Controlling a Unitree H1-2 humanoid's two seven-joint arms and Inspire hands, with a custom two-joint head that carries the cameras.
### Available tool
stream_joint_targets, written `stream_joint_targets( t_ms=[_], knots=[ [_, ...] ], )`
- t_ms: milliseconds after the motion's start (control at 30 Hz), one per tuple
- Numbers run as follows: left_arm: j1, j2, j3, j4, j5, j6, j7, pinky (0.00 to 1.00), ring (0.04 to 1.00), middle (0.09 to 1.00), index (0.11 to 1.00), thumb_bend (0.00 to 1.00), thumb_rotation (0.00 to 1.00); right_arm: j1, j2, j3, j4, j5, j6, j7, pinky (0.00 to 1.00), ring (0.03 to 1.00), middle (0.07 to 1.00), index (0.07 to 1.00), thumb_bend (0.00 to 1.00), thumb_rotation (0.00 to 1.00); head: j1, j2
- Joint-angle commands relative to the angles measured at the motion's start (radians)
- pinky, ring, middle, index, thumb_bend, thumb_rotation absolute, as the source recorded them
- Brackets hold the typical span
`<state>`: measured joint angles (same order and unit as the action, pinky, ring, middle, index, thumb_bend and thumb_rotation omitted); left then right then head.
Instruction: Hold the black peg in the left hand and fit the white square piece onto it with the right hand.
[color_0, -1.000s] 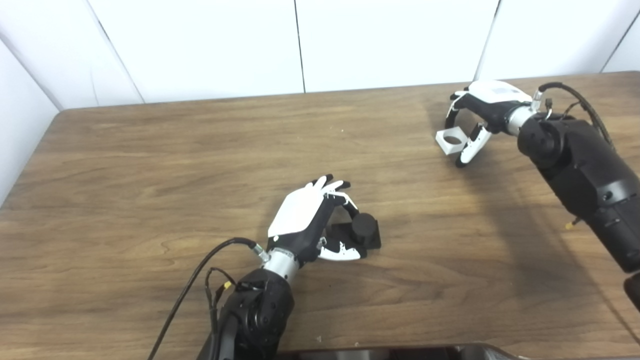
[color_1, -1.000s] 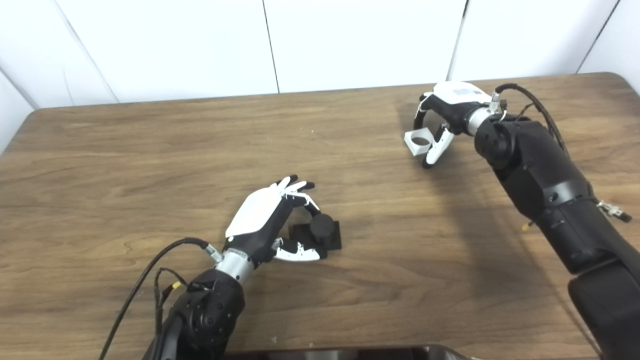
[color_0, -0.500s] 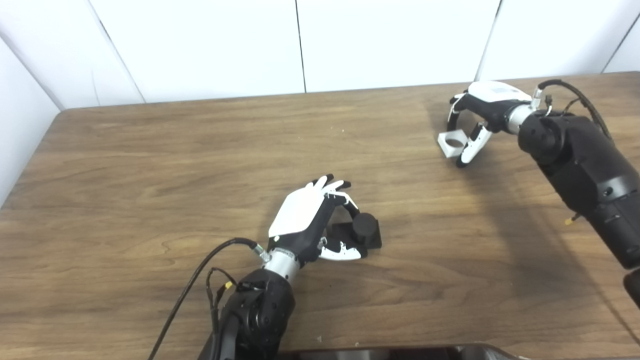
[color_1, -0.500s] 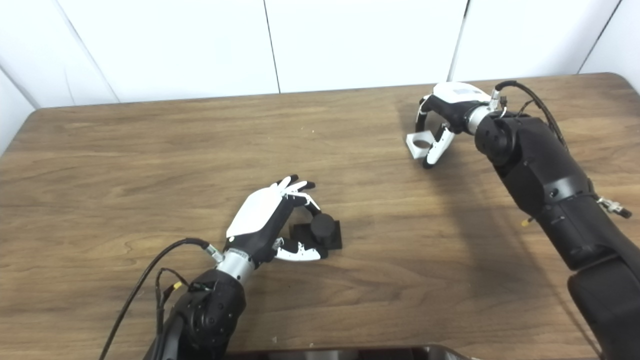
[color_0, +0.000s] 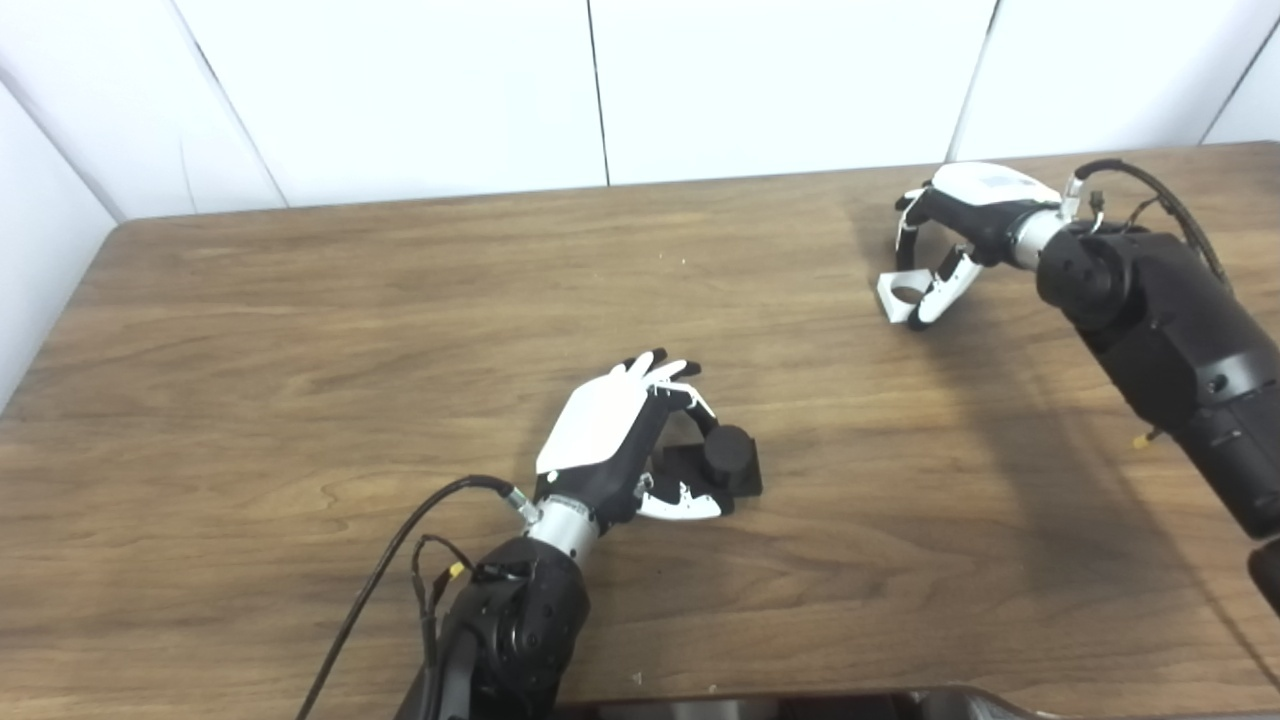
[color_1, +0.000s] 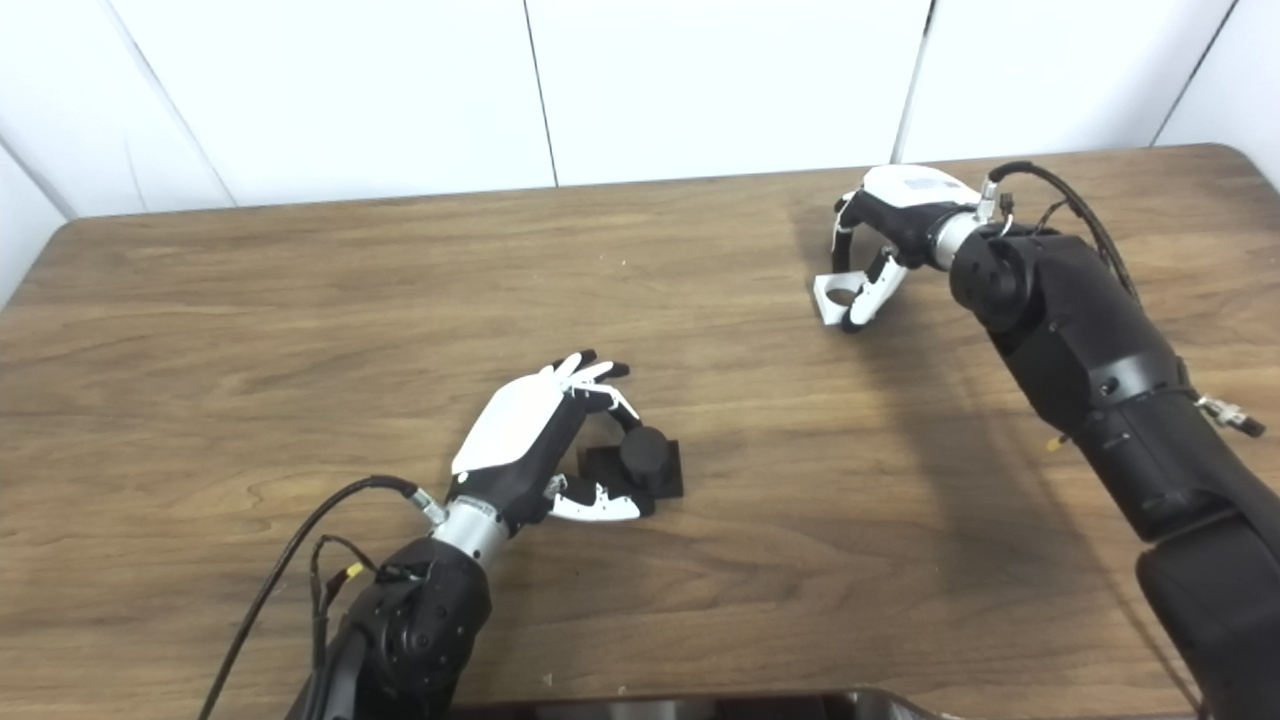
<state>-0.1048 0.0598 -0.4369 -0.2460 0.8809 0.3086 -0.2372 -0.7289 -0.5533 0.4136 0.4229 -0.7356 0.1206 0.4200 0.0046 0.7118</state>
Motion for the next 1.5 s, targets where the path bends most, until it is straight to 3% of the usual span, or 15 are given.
stream_joint_targets(
  t_ms=[0, 233, 500, 900, 1467],
  knots=[
    [-0.027, -0.004, 0.004, 0.004, 0.016, -0.002, 0.016, 1.00, 0.994, 0.910, 0.489, 0.50, 0.09, -0.031, -0.022, -0.010, -0.010, -0.016, -0.014, -0.033, 1.00, 0.996, 0.919, 0.490, 0.52, 0.14, 0.000, 0.000],
    [-0.032, -0.001, 0.004, 0.004, 0.017, -0.002, 0.012, 1.00, 0.994, 0.912, 0.489, 0.50, 0.09, -0.017, -0.026, -0.022, -0.036, -0.008, -0.010, -0.040, 1.00, 0.998, 0.919, 0.490, 0.52, 0.14, 0.006, 0.001],
    [-0.034, 0.007, 0.008, -0.004, 0.016, 0.003, -0.002, 1.00, 0.995, 0.912, 0.489, 0.50, 0.09, 0.027, -0.046, -0.068, -0.191, 0.016, 0.007, -0.011, 1.00, 1.000, 0.922, 0.491, 0.52, 0.14, 0.003, 0.001],
    [-0.039, 0.012, 0.010, 0.001, 0.010, -0.002, -0.003, 1.00, 0.993, 0.914, 0.489, 0.50, 0.09, 0.087, -0.043, -0.109, -0.508, 0.076, 0.055, 0.126, 1.00, 1.000, 0.917, 0.490, 0.52, 0.15, -0.002, 0.001],
    [-0.048, 0.010, 0.004, 0.017, 0.015, -0.010, 0.005, 1.00, 0.987, 0.908, 0.489, 0.50, 0.09, 0.112, 0.034, -0.075, -0.818, 0.088, 0.114, 0.296, 1.00, 1.000, 0.907, 0.490, 0.52, 0.15, -0.005, 0.003]
  ],
)
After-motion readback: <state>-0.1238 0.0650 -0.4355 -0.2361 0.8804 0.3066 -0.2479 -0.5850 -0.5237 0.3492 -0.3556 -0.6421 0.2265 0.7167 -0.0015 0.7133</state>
